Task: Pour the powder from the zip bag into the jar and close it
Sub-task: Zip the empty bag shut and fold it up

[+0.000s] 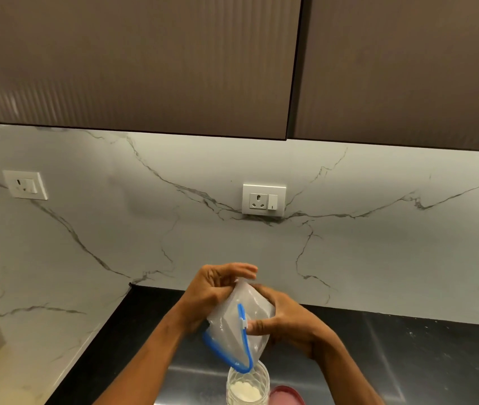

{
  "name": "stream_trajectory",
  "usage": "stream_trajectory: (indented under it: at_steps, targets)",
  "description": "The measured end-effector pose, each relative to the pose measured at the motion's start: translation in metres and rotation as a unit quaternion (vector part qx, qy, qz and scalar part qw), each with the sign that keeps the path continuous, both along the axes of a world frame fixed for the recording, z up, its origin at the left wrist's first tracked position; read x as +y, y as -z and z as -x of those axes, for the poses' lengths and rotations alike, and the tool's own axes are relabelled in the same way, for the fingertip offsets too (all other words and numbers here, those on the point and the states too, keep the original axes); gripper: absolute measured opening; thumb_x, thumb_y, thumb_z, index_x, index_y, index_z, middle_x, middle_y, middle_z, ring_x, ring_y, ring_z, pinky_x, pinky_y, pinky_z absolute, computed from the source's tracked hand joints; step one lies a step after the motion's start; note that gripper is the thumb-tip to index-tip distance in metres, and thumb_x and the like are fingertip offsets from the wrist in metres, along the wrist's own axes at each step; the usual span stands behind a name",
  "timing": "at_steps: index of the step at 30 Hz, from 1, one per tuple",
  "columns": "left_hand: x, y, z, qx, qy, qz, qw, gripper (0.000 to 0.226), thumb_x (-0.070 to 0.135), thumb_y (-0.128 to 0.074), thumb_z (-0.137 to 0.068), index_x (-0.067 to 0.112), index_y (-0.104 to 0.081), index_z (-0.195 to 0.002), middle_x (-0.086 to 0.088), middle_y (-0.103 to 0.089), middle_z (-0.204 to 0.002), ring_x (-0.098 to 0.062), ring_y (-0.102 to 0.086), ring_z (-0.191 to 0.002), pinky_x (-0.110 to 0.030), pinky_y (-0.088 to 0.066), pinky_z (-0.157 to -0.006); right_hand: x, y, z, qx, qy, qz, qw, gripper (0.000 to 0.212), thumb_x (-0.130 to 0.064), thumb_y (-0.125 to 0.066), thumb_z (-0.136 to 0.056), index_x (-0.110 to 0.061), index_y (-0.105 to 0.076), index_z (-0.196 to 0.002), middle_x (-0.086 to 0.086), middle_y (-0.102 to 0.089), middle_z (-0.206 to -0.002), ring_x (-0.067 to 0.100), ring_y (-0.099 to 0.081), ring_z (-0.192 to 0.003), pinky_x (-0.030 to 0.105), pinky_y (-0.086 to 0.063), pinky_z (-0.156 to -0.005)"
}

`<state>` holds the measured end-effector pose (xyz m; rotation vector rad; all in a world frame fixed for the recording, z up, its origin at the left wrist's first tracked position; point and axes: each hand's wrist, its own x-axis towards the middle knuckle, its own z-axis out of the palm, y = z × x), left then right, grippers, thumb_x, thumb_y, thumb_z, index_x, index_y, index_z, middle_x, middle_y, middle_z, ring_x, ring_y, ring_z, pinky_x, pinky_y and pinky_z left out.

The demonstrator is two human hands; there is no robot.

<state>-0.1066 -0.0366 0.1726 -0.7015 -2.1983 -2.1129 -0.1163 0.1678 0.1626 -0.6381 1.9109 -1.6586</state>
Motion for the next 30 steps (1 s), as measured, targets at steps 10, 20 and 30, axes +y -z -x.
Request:
stream_trajectory:
  at_steps: [10,20,30]
  targets:
    - [0.034,0.045,-0.046,-0.104,-0.144,-0.032,0.984,0.113,0.077,-0.081,-0.053,0.062,-0.018,-0.145,0.039,-0.053,-0.128,0.007,-0.06,-0.117,-0.027,-0.056,-0.094,-0.004,0.029,-0.009,0.06,0.25,0.018,0.966,0.066,-0.048,-0.087,-0.064,-0.022,-0.06,-0.118,0.003,-0.073,-0.103,0.02,-0.075,-0.084,0.033,-0.062,-0.061]
    - [0.049,0.062,-0.035,-0.168,-0.298,-0.154,0.927,0.05,0.013,-0.061,-0.096,0.019,-0.049,-0.143,-0.008,-0.073,-0.112,-0.024,-0.073,-0.1,-0.042,-0.062,-0.086,-0.012,0.051,-0.013,-0.038,0.255,0.186,0.948,0.036,-0.034,-0.072,-0.085,-0.023,-0.064,-0.119,0.005,-0.074,-0.105,0.026,-0.074,-0.094,0.038,-0.06,-0.066]
    - [0.044,0.072,-0.036,-0.174,-0.217,-0.202,0.939,0.057,0.059,-0.057,-0.09,0.027,-0.054,-0.137,-0.01,-0.072,-0.121,-0.03,-0.07,-0.111,-0.045,-0.06,-0.087,-0.027,0.069,-0.013,-0.116,0.196,0.253,0.94,0.044,-0.028,-0.07,-0.085,-0.023,-0.058,-0.127,0.011,-0.072,-0.115,0.033,-0.071,-0.103,0.038,-0.059,-0.071]
